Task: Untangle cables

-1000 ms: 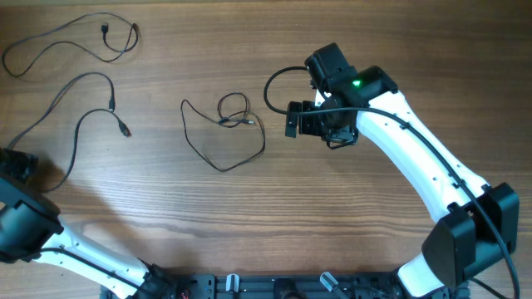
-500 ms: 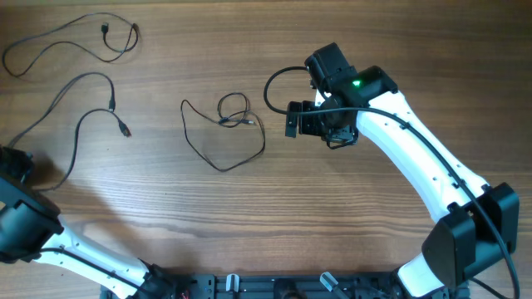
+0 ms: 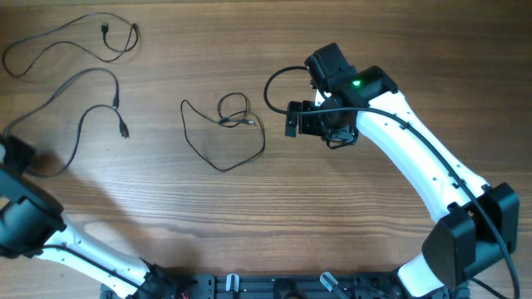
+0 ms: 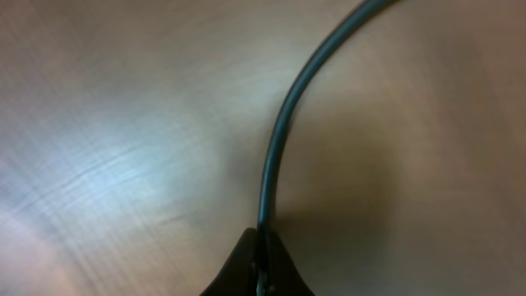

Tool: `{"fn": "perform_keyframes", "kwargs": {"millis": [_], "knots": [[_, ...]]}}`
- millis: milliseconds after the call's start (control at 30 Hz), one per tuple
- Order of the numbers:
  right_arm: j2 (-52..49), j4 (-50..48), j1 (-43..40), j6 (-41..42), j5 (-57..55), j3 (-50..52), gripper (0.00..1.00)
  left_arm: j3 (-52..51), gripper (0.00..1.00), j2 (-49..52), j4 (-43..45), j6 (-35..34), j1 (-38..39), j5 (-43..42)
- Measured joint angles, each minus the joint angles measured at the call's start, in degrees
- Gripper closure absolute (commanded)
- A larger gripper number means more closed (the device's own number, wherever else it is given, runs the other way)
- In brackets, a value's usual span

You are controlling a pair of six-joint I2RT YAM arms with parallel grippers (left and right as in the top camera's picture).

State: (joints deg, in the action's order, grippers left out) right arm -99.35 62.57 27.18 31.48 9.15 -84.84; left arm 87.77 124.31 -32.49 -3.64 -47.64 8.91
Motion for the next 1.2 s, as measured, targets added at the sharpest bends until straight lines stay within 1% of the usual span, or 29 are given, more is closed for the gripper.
{"fn": "perform_keyframes", "kwargs": {"millis": [67,167,200,233,300,333,367,400,500,567,633,667,700,733,767,833,867,933,1033,1133,1200], "knots": [[0.0,0.0,0.0,0.0,0.0,0.0,0.00,2.1,0.96,0.0,2.6,2.9,3.9,0.2],[0.0,-0.1,0.0,0.0,0.0,0.0,0.00,5.2,0.96,-1.0,8.5,7.1,9.1,4.5],[0.0,-0.1,0.0,0.0,0.0,0.0,0.00,5.7,0.64,-1.9,10.1,8.6,10.4,6.2],[0.0,-0.2,0.0,0.3,0.0,0.0,0.00,6.1,0.50,-2.6,10.4,9.7,10.9,7.3],[0.0,-0.4,0.0,0.5,0.0,0.0,0.00,6.3,0.48,-2.9,9.9,9.9,10.5,8.3],[0.0,-0.6,0.0,0.7,0.0,0.0,0.00,6.3,0.33,-2.9,8.5,8.7,9.9,8.6],[0.0,-0.9,0.0,0.7,0.0,0.0,0.00,6.3,0.28,-2.9,6.9,7.1,9.0,8.6],[0.0,-1.2,0.0,0.8,0.0,0.0,0.00,6.4,0.28,-2.9,5.5,6.1,8.5,7.5],[0.0,-1.6,0.0,0.9,0.0,0.0,0.00,6.4,0.27,-2.9,2.0,4.3,8.6,-1.1],[0.0,-1.6,0.0,0.9,0.0,0.0,0.00,6.4,0.23,-2.9,1.1,0.2,9.9,-7.5],[0.0,-2.0,0.0,0.9,0.0,0.0,0.00,6.4,0.21,-2.9,-2.6,-9.2,11.5,-11.0],[0.0,-2.1,0.0,0.9,0.0,0.0,0.00,6.4,0.19,-2.9,-5.5,-13.1,12.1,-11.3],[0.0,-2.1,0.0,0.9,0.0,0.0,0.00,6.4,0.14,-2.9,-7.5,-16.2,12.4,-11.0],[0.0,-2.2,0.0,0.9,0.0,0.0,0.00,6.3,0.04,-2.9,-10.3,-20.0,12.8,-10.0],[0.0,-2.2,0.0,0.9,0.0,0.0,0.00,5.9,0.00,-2.9,-11.3,-22.8,12.9,-8.9],[0.0,-2.2,0.0,0.9,0.0,0.0,0.00,4.8,0.01,-2.9,-11.2,-27.0,12.9,-8.1],[0.0,-2.2,0.0,0.9,0.0,0.0,0.00,2.0,0.02,-2.9,-10.4,-28.8,12.8,-7.3],[0.0,-1.9,0.0,0.9,0.0,0.0,0.00,-1.8,0.07,-2.8,-7.2,-32.6,12.8,-6.8],[0.0,-1.8,0.0,0.9,0.0,0.0,0.00,-2.9,0.16,-2.9,-4.0,-35.4,12.8,-6.0],[0.0,-1.8,0.0,0.9,0.0,0.0,0.00,-3.3,0.19,-2.9,-0.9,-37.2,12.7,-5.8],[0.0,-1.8,0.0,0.9,0.0,0.0,0.00,-3.5,0.24,-2.9,1.1,-37.7,12.7,-5.8]]}}
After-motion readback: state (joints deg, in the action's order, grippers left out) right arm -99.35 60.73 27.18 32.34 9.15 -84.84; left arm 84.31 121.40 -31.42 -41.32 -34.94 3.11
